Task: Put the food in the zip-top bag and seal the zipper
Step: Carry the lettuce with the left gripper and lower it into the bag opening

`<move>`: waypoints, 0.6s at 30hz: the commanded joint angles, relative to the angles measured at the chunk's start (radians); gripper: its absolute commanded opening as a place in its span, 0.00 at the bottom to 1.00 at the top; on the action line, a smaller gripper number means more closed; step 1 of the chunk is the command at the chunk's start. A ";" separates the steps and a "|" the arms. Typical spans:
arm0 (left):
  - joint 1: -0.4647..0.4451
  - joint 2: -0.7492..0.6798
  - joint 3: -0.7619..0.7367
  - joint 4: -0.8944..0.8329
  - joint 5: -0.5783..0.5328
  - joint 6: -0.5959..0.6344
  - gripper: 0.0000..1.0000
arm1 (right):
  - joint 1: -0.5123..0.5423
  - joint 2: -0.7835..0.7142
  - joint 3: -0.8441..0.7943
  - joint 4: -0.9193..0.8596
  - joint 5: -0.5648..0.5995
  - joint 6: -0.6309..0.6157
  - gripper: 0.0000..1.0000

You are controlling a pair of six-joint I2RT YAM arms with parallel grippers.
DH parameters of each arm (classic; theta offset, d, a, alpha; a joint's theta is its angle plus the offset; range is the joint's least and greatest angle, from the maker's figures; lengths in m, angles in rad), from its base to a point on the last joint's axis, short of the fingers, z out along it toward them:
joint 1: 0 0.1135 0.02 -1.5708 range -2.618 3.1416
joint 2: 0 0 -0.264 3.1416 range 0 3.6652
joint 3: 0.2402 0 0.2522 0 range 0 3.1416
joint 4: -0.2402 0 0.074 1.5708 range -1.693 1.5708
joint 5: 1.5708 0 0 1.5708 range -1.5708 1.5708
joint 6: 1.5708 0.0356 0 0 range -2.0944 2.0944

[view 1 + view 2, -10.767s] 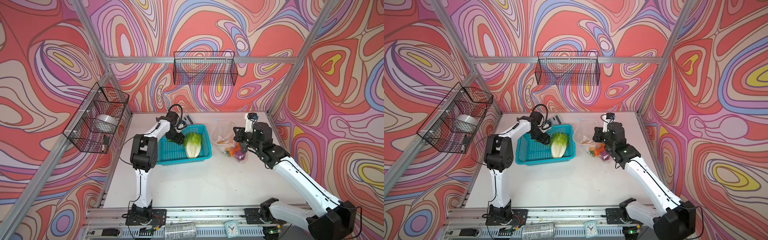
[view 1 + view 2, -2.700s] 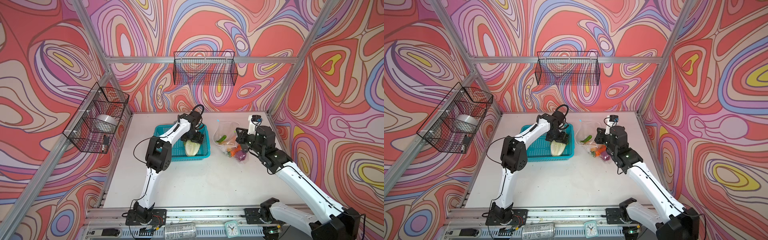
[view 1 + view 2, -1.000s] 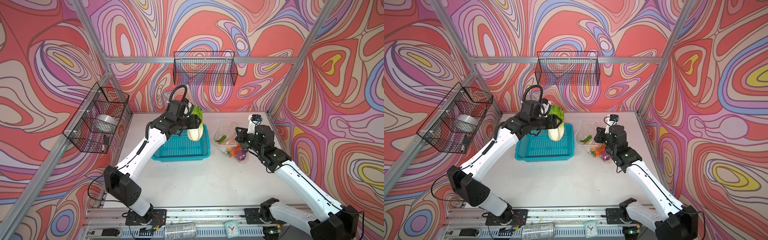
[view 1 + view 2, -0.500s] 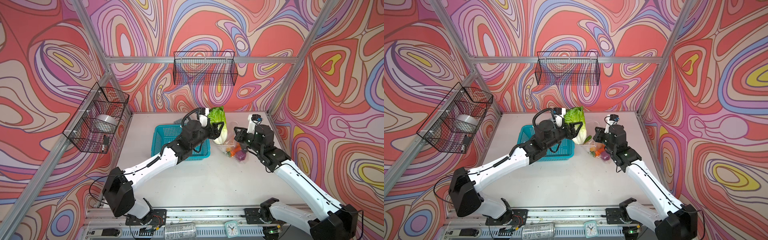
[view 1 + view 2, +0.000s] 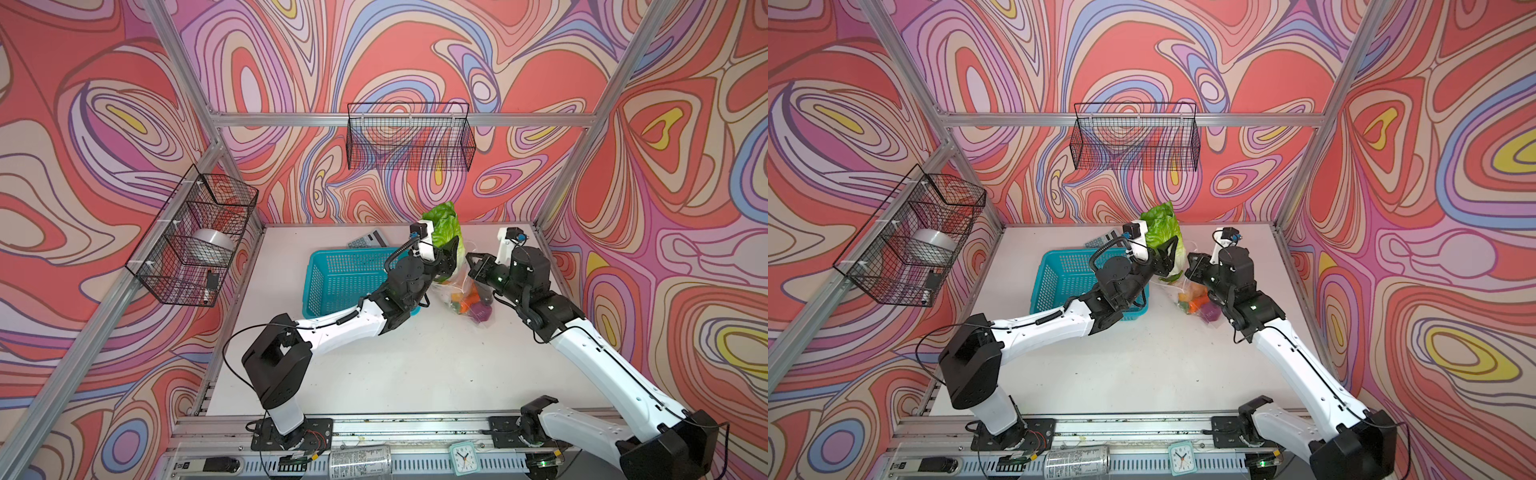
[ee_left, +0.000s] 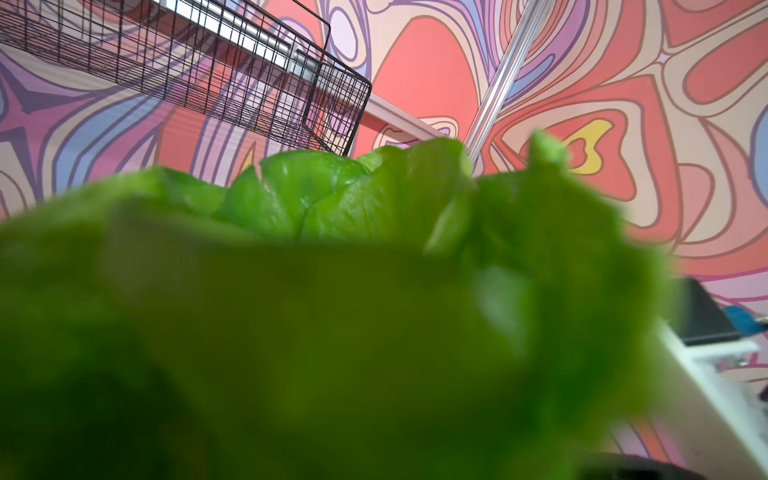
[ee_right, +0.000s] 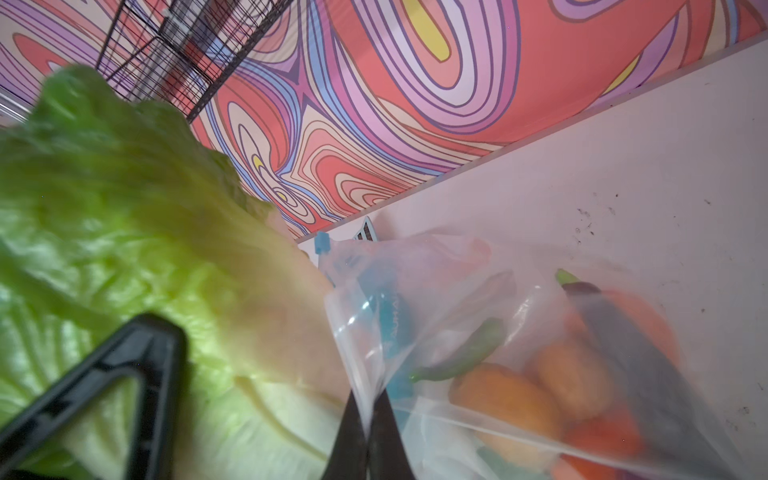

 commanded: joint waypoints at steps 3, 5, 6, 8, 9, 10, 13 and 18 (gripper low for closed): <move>-0.012 0.020 -0.030 0.185 -0.054 0.034 0.58 | -0.003 0.020 0.088 -0.030 0.015 0.064 0.00; -0.014 0.028 -0.031 0.182 -0.044 0.025 0.58 | -0.003 0.033 0.105 -0.025 0.013 0.065 0.00; -0.013 0.032 -0.033 0.183 -0.039 0.020 0.58 | -0.003 0.038 0.110 -0.024 0.017 0.064 0.00; -0.013 0.032 -0.038 0.178 -0.027 0.007 0.58 | -0.003 0.045 0.114 -0.023 0.024 0.057 0.00; -0.014 0.029 -0.038 0.167 -0.017 0.002 0.58 | -0.003 0.046 0.112 -0.024 0.026 0.054 0.00; -0.013 0.024 -0.038 0.148 -0.006 -0.003 0.58 | -0.003 0.046 0.111 -0.025 0.030 0.051 0.00; -0.013 0.006 -0.035 0.078 0.046 -0.024 0.59 | -0.003 0.039 0.078 -0.004 0.037 0.042 0.00; -0.017 0.004 -0.034 -0.044 0.123 -0.044 0.60 | -0.003 0.029 0.044 0.038 0.010 0.044 0.00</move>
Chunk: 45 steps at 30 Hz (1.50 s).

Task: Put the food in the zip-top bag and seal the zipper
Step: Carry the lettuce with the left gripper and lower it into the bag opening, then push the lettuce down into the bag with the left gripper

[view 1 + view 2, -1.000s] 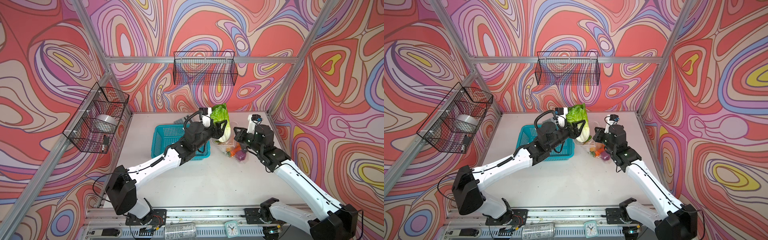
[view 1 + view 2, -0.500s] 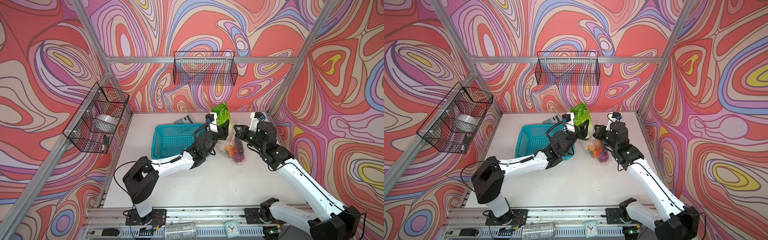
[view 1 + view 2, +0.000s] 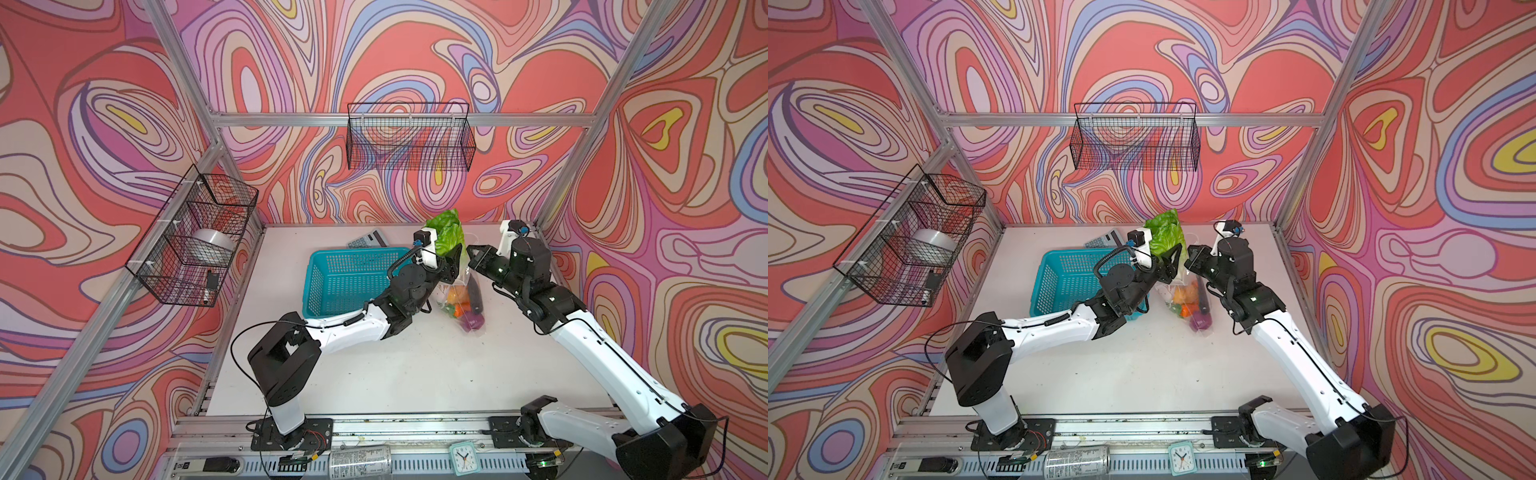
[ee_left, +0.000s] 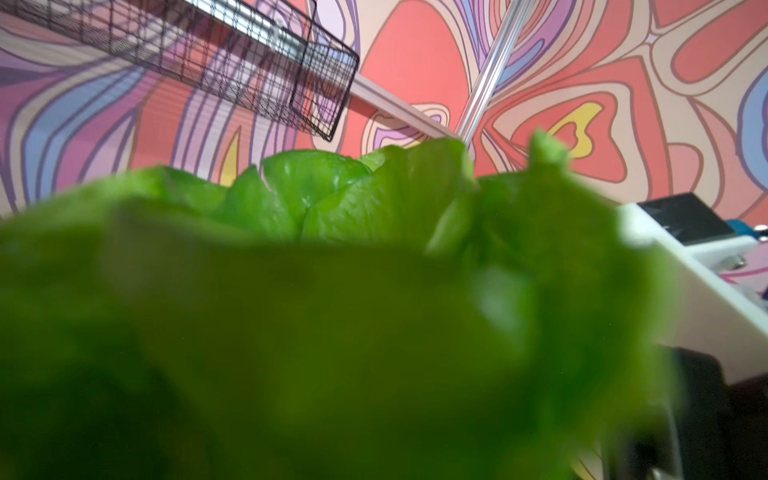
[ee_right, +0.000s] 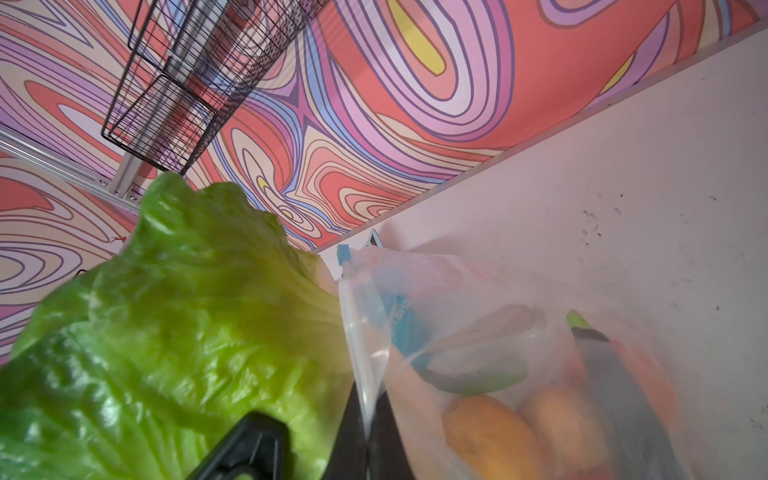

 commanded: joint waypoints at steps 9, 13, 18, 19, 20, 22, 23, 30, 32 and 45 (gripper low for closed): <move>-0.015 0.103 -0.016 0.151 -0.088 0.082 0.57 | -0.003 -0.021 -0.003 0.050 -0.059 0.011 0.00; -0.021 0.141 0.002 0.170 -0.109 0.086 0.61 | -0.003 -0.029 -0.010 0.054 -0.053 0.005 0.00; -0.021 0.122 0.007 0.100 -0.075 0.061 0.69 | -0.003 -0.029 -0.011 0.051 -0.045 -0.005 0.00; -0.021 0.112 0.006 0.080 -0.058 0.059 0.74 | -0.003 -0.028 -0.010 0.050 -0.043 -0.007 0.00; -0.021 0.103 0.006 0.064 -0.045 0.057 0.82 | -0.003 -0.029 -0.010 0.051 -0.044 -0.009 0.00; -0.021 0.078 0.004 0.020 -0.031 0.039 0.99 | -0.004 -0.029 -0.012 0.053 -0.044 -0.011 0.00; -0.022 0.069 0.006 -0.002 -0.027 0.034 1.00 | -0.003 -0.027 -0.013 0.052 -0.042 -0.011 0.00; -0.018 -0.029 0.013 -0.187 0.040 0.018 1.00 | -0.003 -0.032 -0.013 0.049 -0.032 -0.021 0.00; -0.009 -0.066 0.013 -0.257 0.083 0.008 1.00 | -0.005 -0.033 -0.013 0.043 -0.023 -0.027 0.00; 0.135 -0.206 -0.034 -0.506 0.429 -0.144 1.00 | -0.016 -0.027 -0.040 0.059 -0.007 -0.026 0.00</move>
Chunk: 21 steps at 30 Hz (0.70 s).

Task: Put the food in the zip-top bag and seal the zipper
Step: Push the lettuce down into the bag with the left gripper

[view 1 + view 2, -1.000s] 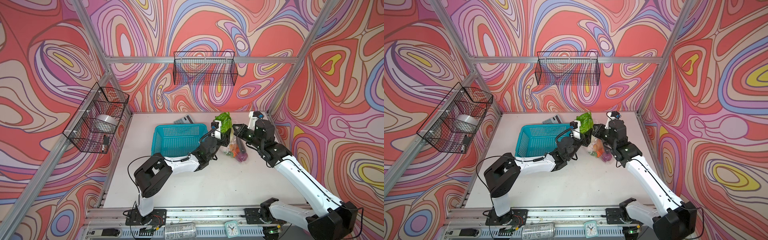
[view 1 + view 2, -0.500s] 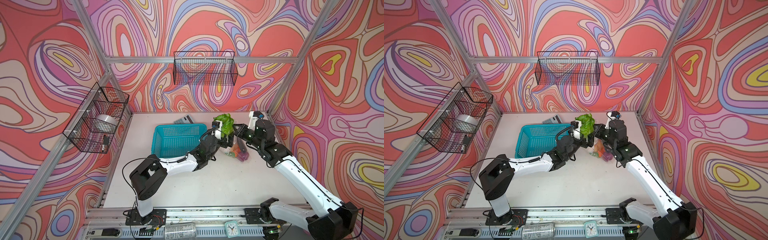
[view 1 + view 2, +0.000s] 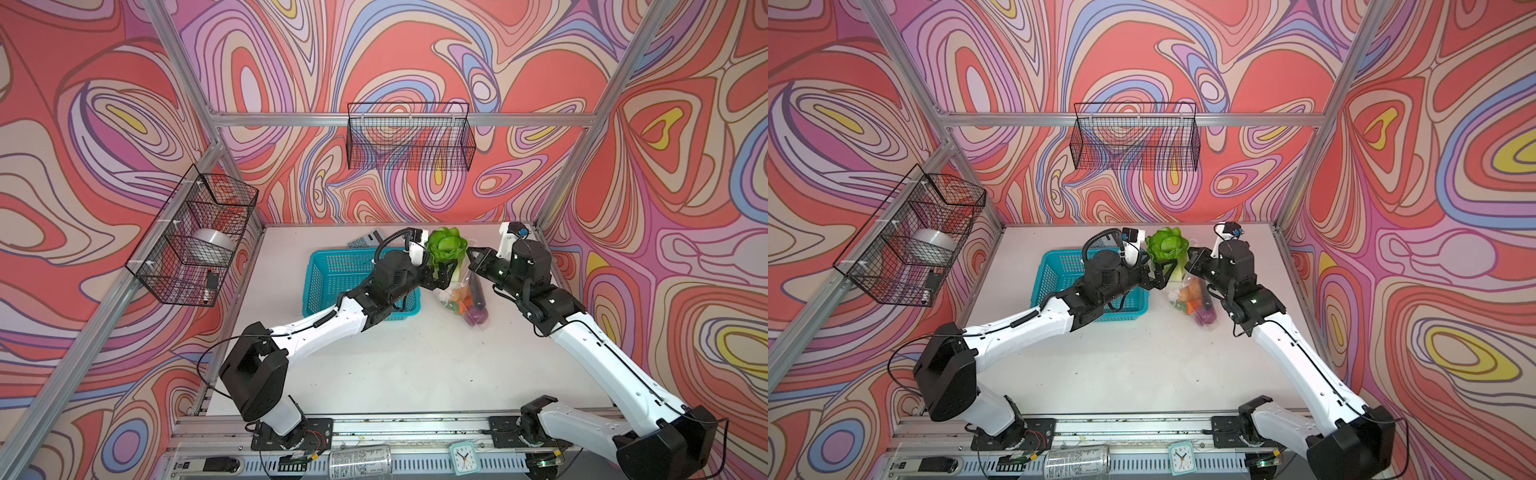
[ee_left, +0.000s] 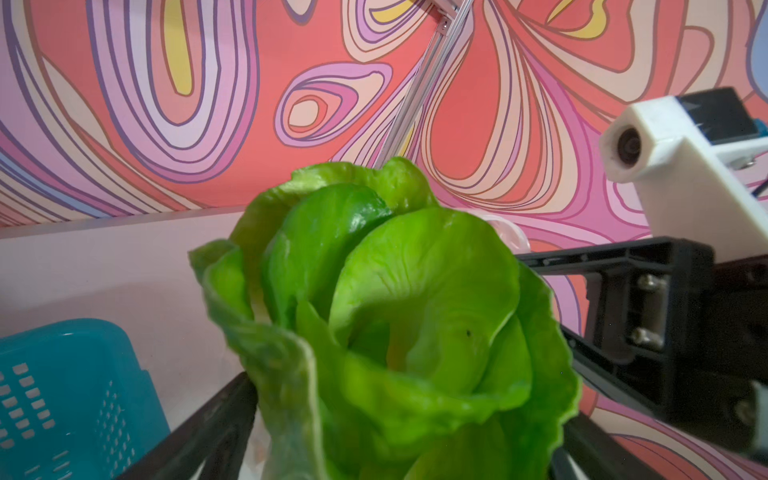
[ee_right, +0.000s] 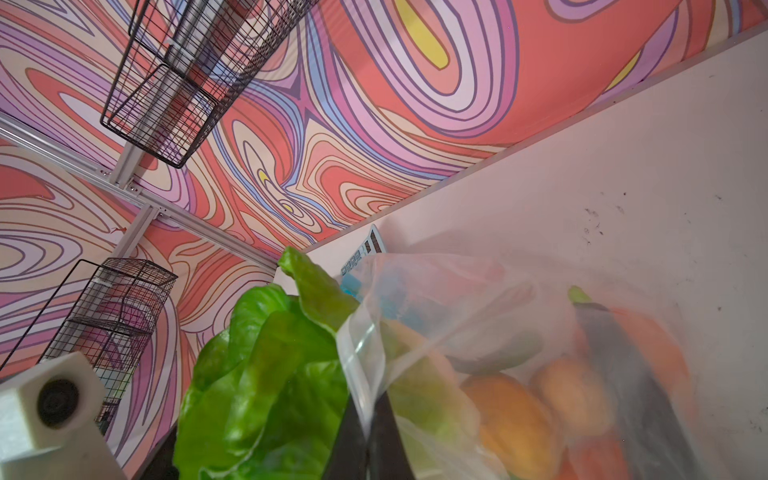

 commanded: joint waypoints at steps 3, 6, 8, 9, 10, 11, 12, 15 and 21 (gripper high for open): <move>0.037 -0.045 -0.015 -0.096 0.116 -0.034 1.00 | -0.013 -0.012 -0.028 0.046 0.018 -0.005 0.00; 0.064 -0.062 -0.027 -0.113 0.141 -0.043 1.00 | -0.017 -0.014 -0.042 0.053 0.018 0.000 0.00; 0.085 -0.085 -0.034 -0.139 0.148 -0.045 1.00 | -0.019 -0.016 -0.048 0.056 0.016 0.002 0.00; 0.095 -0.101 -0.040 -0.150 0.153 -0.046 1.00 | -0.020 -0.018 -0.051 0.057 0.016 0.003 0.00; 0.106 -0.116 -0.046 -0.166 0.158 -0.048 1.00 | -0.022 -0.019 -0.051 0.058 0.017 0.004 0.00; 0.117 -0.133 -0.054 -0.185 0.163 -0.048 1.00 | -0.024 -0.022 -0.051 0.058 0.017 0.003 0.00; 0.125 -0.150 -0.064 -0.200 0.166 -0.051 1.00 | -0.025 -0.023 -0.052 0.060 0.018 0.003 0.00; 0.135 -0.200 -0.095 -0.232 0.175 -0.048 1.00 | -0.027 -0.023 -0.053 0.068 0.012 0.002 0.00; 0.137 -0.252 -0.169 -0.265 0.185 -0.116 0.89 | -0.030 -0.025 -0.053 0.074 0.005 0.002 0.00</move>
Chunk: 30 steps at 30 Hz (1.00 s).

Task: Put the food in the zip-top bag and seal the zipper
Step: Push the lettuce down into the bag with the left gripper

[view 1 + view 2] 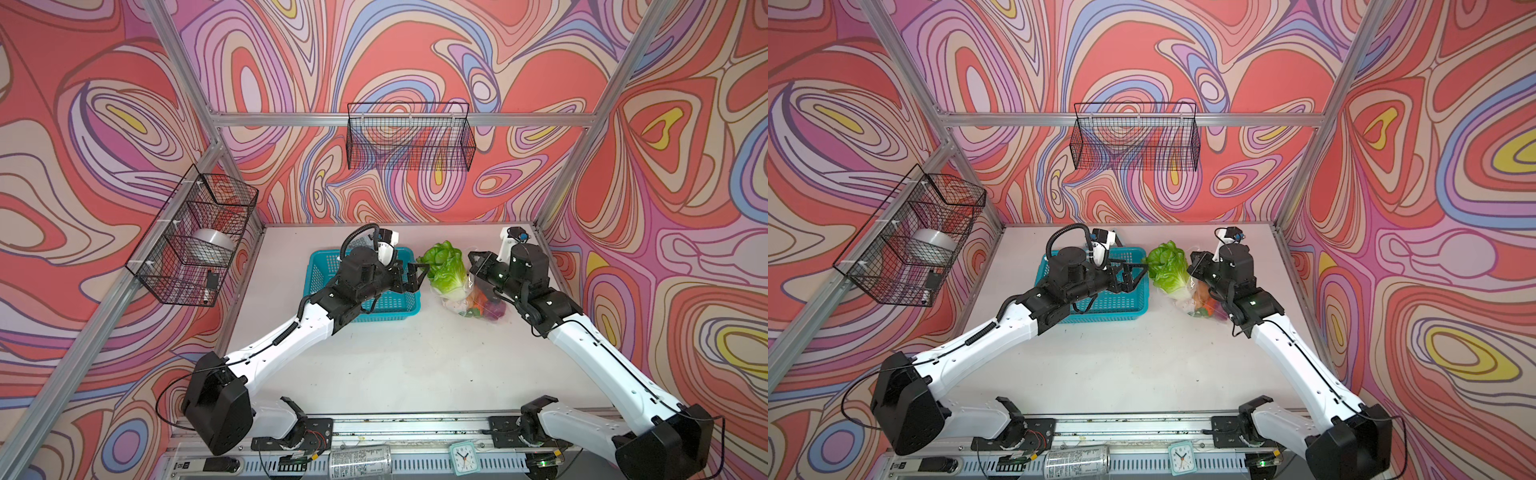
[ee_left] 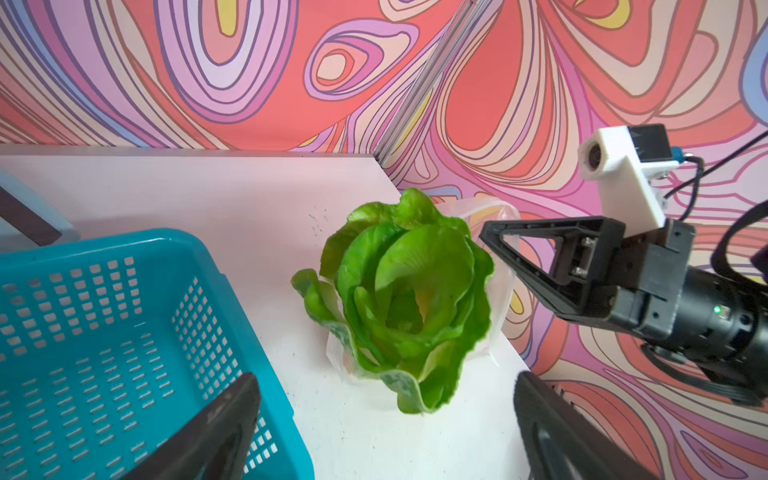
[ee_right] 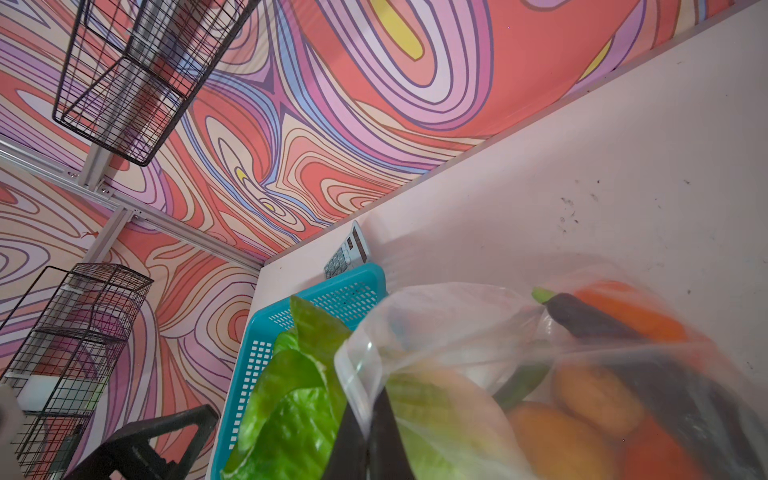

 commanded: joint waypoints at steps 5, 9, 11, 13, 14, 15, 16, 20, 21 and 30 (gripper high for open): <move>0.000 0.008 -0.105 0.015 0.101 -0.249 0.63 | -0.005 -0.025 -0.006 0.058 -0.002 0.001 0.00; -0.014 0.069 -0.133 0.103 0.102 -0.430 0.60 | -0.005 -0.027 -0.008 0.067 -0.006 0.005 0.00; -0.030 0.102 -0.127 0.136 0.087 -0.494 0.63 | -0.005 -0.028 -0.011 0.068 -0.007 0.007 0.00; -0.042 0.137 -0.116 0.158 0.070 -0.564 0.69 | -0.005 -0.031 -0.013 0.068 -0.007 0.008 0.00; -0.048 0.156 -0.115 0.183 0.067 -0.598 0.69 | -0.005 -0.034 -0.013 0.068 -0.006 0.007 0.00; -0.050 0.172 -0.116 0.194 0.060 -0.632 0.69 | -0.005 -0.036 -0.015 0.068 -0.005 0.007 0.00; -0.051 0.191 -0.119 0.225 0.058 -0.667 0.69 | -0.005 -0.037 -0.015 0.069 -0.006 0.007 0.00; -0.051 0.265 -0.127 0.346 0.050 -0.784 0.63 | -0.005 -0.043 -0.015 0.070 -0.003 0.001 0.00; -0.051 0.280 -0.118 0.357 0.050 -0.795 0.62 | -0.005 -0.044 -0.015 0.069 -0.003 0.000 0.00; -0.055 0.390 -0.010 0.389 0.094 -0.816 0.57 | -0.005 -0.062 -0.023 0.064 0.006 -0.006 0.00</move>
